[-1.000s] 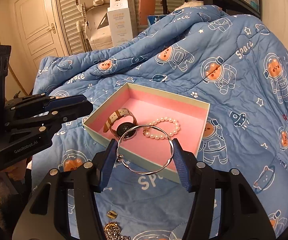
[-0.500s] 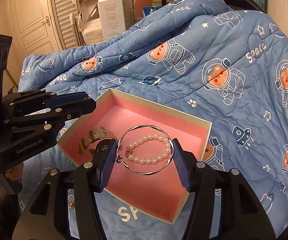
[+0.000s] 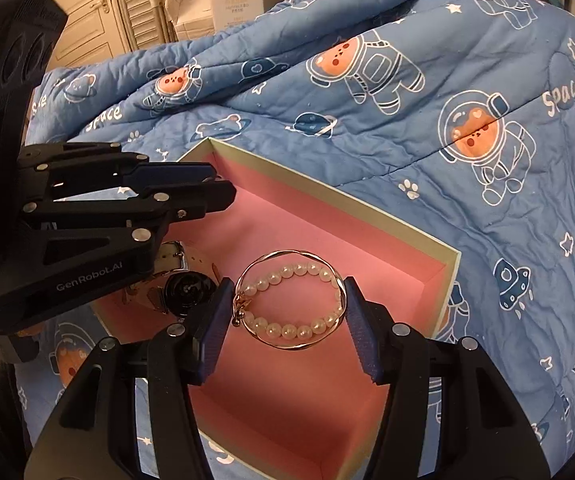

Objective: Organize jewelry
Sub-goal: 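Drop the ring into the box with the left tool while the right tool drops the bangle in, then grasp a small gold charm with the left tool while the right tool grasps a silver chain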

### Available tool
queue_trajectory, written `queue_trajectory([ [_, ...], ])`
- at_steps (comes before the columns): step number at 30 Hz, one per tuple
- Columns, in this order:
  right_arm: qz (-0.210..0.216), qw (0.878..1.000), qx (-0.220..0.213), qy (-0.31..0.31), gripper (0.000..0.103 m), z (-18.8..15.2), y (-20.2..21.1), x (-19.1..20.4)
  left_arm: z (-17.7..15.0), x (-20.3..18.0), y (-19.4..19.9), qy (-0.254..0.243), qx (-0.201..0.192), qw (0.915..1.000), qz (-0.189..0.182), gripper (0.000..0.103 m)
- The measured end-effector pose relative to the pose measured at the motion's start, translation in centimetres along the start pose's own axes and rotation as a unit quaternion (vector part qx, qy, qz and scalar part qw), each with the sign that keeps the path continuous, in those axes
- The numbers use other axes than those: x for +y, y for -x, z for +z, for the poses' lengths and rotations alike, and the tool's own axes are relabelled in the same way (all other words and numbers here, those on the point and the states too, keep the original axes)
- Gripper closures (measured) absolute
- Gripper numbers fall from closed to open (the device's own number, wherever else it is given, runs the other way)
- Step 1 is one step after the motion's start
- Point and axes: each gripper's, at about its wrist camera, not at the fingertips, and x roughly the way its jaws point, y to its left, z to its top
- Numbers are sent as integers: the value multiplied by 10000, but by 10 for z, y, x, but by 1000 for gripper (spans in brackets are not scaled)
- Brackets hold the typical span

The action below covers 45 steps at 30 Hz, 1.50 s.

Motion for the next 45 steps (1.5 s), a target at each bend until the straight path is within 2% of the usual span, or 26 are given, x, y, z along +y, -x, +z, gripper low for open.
queue_trajectory([
  [12, -93, 9993, 241, 275, 47, -5, -22, 8, -4, -3, -18, -122, 174, 9998, -6, 83],
  [15, -139, 9989, 237, 368, 44, -8, -25, 11, -5, -3, -17, -138, 148, 9998, 37, 71],
  [17, -173, 9991, 197, 340, 34, -9, -26, 11, -5, -3, -16, -116, 99, 9999, 18, 62],
  [25, -171, 9995, 1, 249, 29, -5, -15, 9, -9, -7, -5, -251, -88, 9996, 23, 46],
  [29, -191, 9991, -272, 269, 29, -8, 3, 11, -14, -10, 13, -232, -337, 9992, -18, 36],
  [32, -389, 9973, -524, 335, 20, -13, 19, 15, -20, -14, 31, -262, -573, 9980, 67, 27],
  [36, -518, 9947, -825, 335, 20, -24, 42, 17, -32, -15, 54, -220, -770, 9968, 36, 23],
  [38, -544, 9939, -913, 290, 20, -32, 52, 18, -39, -16, 65, -199, -831, 9963, 44, 17],
  [41, -607, 9929, -1002, 223, 20, -47, 67, 20, -51, -17, 79, -212, -897, 9957, 108, 14],
  [45, -487, 9936, -1021, 34, 20, -69, 82, 24, -69, -15, 91, -63, -849, 9962, 173, 14],
])
